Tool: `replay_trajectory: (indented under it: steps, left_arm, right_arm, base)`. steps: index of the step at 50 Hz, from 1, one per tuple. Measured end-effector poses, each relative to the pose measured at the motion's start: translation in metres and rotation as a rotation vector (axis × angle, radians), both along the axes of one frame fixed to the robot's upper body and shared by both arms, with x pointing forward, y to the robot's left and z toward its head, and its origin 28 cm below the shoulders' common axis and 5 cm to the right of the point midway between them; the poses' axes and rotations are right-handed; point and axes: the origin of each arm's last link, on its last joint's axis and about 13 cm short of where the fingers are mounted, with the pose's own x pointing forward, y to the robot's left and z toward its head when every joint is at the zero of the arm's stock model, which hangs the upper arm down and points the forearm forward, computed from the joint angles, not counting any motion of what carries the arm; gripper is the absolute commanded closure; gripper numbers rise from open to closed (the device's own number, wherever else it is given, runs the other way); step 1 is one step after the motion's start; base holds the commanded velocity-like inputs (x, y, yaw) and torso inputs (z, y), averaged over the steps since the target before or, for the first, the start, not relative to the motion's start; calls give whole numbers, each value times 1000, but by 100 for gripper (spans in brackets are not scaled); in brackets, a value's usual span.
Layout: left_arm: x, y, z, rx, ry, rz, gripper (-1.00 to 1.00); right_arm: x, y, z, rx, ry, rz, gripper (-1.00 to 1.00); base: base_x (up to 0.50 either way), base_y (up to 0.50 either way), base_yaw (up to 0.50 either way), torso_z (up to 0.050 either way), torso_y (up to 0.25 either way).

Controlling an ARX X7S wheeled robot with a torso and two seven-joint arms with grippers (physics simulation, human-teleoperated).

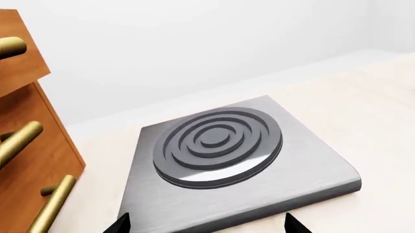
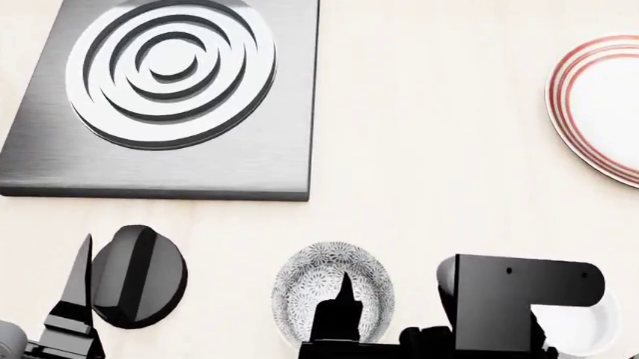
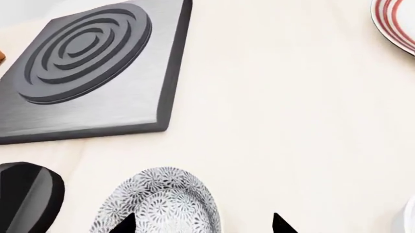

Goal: Pick the akita bowl next to the ramekin and place it on the plate.

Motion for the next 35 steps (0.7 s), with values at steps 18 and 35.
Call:
replay_trajectory:
  steps: [18, 35]
  left_arm:
    - [0, 0, -1, 0, 3, 1, -100]
    - [0, 1, -2, 0, 5, 3, -100]
  right_arm:
    - [7, -2, -11, 13, 38, -16, -100]
    - [10, -2, -19, 21, 65, -21, -100]
  base:
    - [0, 0, 0, 0, 0]
    - [0, 0, 0, 0, 0]
